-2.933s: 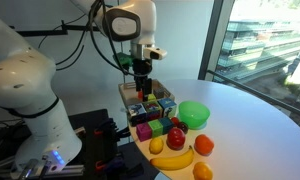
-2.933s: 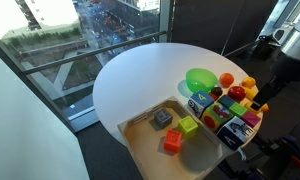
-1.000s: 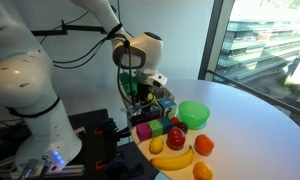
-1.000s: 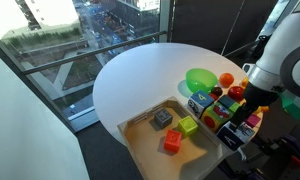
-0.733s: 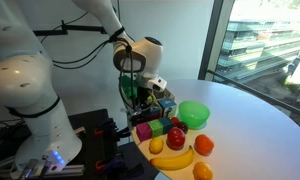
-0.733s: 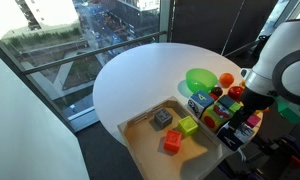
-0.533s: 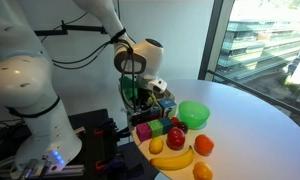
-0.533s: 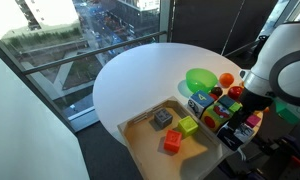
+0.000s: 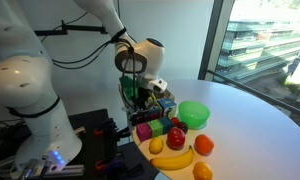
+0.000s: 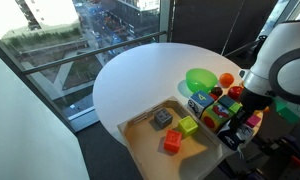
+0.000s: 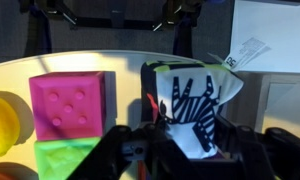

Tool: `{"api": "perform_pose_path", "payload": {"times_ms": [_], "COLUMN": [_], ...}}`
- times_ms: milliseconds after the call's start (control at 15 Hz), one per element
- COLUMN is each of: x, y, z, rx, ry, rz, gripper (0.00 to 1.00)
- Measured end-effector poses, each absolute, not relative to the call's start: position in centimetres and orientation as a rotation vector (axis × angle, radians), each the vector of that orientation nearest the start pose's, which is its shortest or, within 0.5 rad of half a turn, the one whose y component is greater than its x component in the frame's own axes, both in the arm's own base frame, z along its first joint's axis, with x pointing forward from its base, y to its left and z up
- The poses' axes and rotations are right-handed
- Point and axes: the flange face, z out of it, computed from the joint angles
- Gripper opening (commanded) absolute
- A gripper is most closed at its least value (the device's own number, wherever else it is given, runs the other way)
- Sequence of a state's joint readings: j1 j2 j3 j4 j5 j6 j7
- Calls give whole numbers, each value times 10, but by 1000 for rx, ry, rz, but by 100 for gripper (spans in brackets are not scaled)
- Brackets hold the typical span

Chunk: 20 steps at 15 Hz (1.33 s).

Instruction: Pick up the block with a zebra image and put it in the wooden tray

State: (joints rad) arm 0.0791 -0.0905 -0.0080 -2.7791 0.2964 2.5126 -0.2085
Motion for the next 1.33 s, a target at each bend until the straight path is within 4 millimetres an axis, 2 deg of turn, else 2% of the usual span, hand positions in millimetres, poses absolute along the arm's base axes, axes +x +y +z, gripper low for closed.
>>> {"api": "perform_pose_path", "payload": {"times_ms": [67,200,333,600,1067,1333], "x": [362,360,354,348,344,344], "y": [24,26,29,33,40,55], "z": [226,229,233,250,293,305], "rx": [-2962,-2947,-2933,-2921,-2912,-2913], "ry": [-38,-48,-68,-117,-164,-203], "rz": [259,305,361,412,342,298], "gripper": [13,6,8,6,6,7]}}
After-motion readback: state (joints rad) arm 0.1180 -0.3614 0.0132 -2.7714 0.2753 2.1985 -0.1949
